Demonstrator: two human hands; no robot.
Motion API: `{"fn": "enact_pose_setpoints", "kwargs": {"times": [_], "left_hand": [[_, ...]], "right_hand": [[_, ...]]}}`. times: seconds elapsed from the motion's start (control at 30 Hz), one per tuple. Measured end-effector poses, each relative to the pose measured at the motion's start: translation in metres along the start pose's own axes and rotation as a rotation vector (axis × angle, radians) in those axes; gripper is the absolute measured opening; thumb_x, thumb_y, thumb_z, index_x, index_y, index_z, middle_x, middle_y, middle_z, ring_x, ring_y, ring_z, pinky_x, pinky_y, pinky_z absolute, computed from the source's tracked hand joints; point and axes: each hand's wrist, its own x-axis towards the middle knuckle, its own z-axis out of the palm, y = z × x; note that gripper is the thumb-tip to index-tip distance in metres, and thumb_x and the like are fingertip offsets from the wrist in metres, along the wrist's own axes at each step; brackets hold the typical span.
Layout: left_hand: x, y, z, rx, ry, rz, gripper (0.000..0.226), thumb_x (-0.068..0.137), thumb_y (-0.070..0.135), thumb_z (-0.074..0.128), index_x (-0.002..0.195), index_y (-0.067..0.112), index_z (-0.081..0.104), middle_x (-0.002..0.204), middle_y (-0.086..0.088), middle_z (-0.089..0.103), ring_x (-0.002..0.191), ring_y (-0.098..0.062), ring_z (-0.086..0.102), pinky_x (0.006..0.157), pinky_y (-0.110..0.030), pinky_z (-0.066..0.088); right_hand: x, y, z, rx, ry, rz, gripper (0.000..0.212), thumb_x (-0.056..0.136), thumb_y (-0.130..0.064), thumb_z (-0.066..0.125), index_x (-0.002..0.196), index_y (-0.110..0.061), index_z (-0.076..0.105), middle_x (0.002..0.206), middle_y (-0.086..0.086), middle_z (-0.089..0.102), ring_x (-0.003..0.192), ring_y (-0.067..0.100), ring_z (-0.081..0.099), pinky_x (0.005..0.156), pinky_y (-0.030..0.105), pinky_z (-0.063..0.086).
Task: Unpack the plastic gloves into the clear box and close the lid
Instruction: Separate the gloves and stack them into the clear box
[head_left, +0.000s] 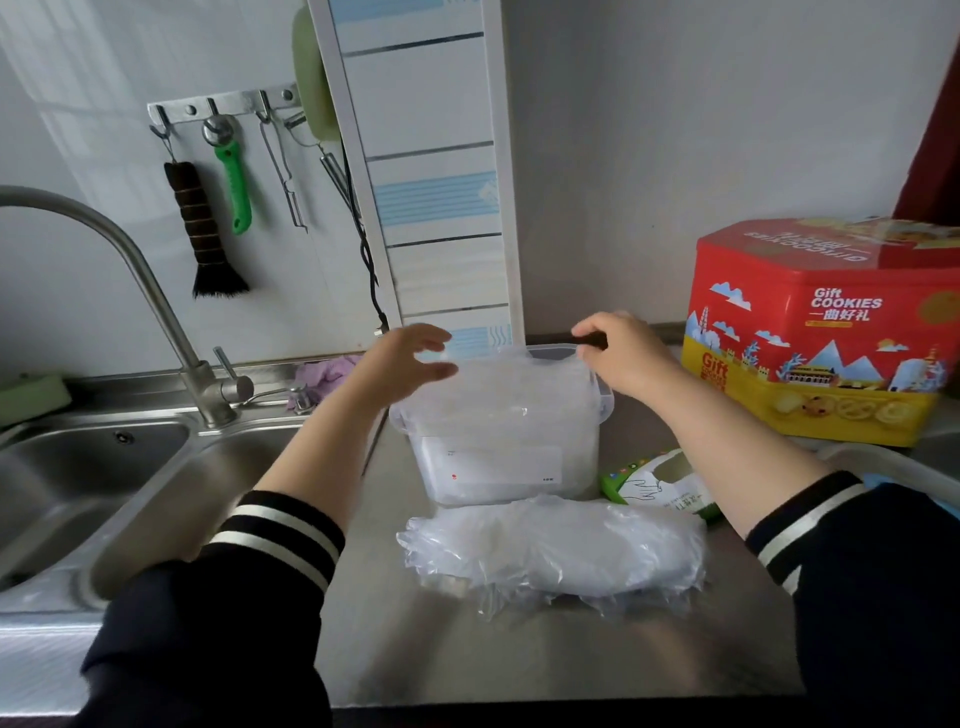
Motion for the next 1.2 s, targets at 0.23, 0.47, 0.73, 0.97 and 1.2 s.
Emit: {"fn": "enact_pose_setpoints", "kwargs": {"times": [0.23,0.47,0.73,0.97,1.2], "left_hand": [[-0.017,0.019,0.003,0.346,0.232,0.169,0.031,0.095,0.014,0.047,0.114,0.025,0.069,0.116,-0.001,0.066,0.106,-0.025,0.050,0.095,-0.035,0.042],[-0.006,0.042,0.045,0.566,-0.443,-0.054,0.038,0.104,0.015,0.027,0.121,0.002,0.057,0.132,-0.014,0.055,0.115,-0.030,0.051,0.093,-0.033,0.036],[-0.028,0.042,0.024,0.527,0.140,0.135,0.020,0.094,0.022,0.055,0.101,0.023,0.073,0.103,-0.002,0.068,0.103,-0.028,0.056,0.081,-0.038,0.049],[-0.107,0.072,0.080,0.067,0.245,0.441,0.009,0.089,0.025,0.067,0.094,0.022,0.073,0.083,0.008,0.064,0.066,-0.007,0.052,0.062,-0.027,0.046],[-0.133,0.043,0.136,0.088,-0.167,0.346,0.056,0.074,0.060,0.056,0.114,0.023,0.069,0.113,0.003,0.067,0.100,-0.022,0.060,0.089,-0.036,0.047]], "right_hand": [[-0.038,-0.027,-0.007,0.078,-0.065,-0.363,0.034,0.096,-0.011,0.043,0.118,-0.021,0.066,0.123,-0.004,0.063,0.119,0.014,0.054,0.105,0.030,0.035],[-0.044,-0.041,0.014,-0.443,-0.457,-0.178,0.059,0.098,-0.057,0.005,0.095,-0.030,0.057,0.113,-0.004,0.061,0.130,0.019,0.040,0.116,0.049,-0.002],[-0.074,-0.019,-0.020,0.153,0.022,-0.294,0.021,0.090,-0.046,0.055,0.095,-0.030,0.066,0.093,-0.015,0.066,0.091,0.007,0.060,0.085,0.037,0.050],[-0.142,0.010,-0.013,-0.151,-0.578,-0.085,0.045,0.072,-0.052,0.075,0.109,-0.030,0.062,0.108,-0.014,0.053,0.101,0.008,0.053,0.091,0.033,0.047],[-0.159,0.037,0.012,-0.030,-0.369,-0.082,0.010,0.079,-0.040,0.074,0.080,-0.037,0.065,0.103,-0.015,0.051,0.097,0.012,0.055,0.089,0.033,0.045]]}}
